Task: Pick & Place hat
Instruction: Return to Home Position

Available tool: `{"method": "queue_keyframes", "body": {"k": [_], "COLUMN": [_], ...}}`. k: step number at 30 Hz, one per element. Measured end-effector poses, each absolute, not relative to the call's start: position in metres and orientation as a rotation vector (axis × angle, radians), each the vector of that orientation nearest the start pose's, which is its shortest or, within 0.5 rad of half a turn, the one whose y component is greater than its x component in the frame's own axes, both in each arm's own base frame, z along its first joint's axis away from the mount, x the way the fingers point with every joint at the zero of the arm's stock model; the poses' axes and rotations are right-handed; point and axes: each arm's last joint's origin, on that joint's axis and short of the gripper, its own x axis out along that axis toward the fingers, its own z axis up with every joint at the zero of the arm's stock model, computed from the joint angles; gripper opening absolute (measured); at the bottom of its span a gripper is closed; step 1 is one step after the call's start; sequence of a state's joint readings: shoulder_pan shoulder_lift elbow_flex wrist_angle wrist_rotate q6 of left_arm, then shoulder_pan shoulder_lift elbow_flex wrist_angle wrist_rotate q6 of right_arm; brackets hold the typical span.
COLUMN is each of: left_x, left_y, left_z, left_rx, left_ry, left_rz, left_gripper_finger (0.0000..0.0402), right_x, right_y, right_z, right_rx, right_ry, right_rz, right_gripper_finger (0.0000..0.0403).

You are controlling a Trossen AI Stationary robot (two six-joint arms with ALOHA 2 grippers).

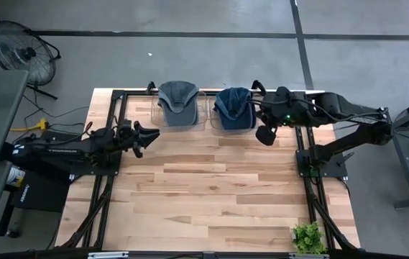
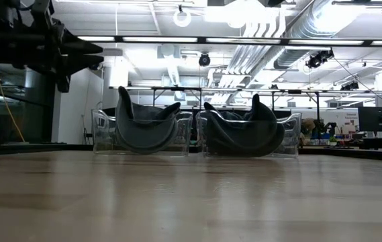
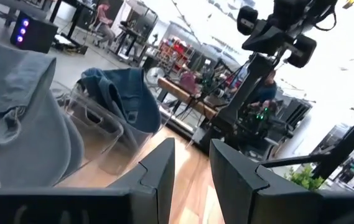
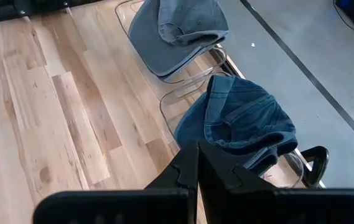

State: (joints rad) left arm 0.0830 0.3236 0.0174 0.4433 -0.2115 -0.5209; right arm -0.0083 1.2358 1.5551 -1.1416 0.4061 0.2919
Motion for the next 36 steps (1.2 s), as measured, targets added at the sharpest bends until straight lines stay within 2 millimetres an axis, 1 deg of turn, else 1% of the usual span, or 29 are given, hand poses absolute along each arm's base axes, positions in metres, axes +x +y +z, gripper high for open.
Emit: {"method": "queue_keyframes", "body": {"k": [7,13,21,23,27,32,36], "left_x": [0.112,0.106,0.096,0.096,0.096,0.097,0.097], "left_y": [0.014,0.013,0.012,0.012,0.012,0.010,0.010], "left_z": [0.177,0.173,0.170,0.171,0.170,0.169,0.169], "left_rx": [-0.521,-0.520,-0.533,-0.531,-0.529,-0.512,-0.501], "left_ry": [-0.132,-0.099,-0.094,-0.102,-0.085,-0.059,-0.054], "left_rz": [0.224,0.227,0.220,0.210,0.200,0.141,0.134], "left_gripper_finger": [0.0099,0.0099,0.0099,0.0099,0.0099,0.0099,0.0099], "right_x": [0.210,0.206,0.184,0.178,0.170,0.164,0.156], "right_y": [-0.008,-0.002,0.009,0.012,0.016,0.021,0.020], "right_z": [0.417,0.415,0.421,0.418,0.397,0.359,0.328], "right_rx": [0.113,0.126,0.130,0.138,0.189,0.258,0.317], "right_ry": [0.753,0.776,0.737,0.718,0.662,0.526,0.425], "right_rz": [-0.500,-0.495,-0.544,-0.555,-0.534,-0.458,-0.434], "right_gripper_finger": [0.0000,0.0000,0.0000,0.0000,0.0000,0.0000,0.0000]}}
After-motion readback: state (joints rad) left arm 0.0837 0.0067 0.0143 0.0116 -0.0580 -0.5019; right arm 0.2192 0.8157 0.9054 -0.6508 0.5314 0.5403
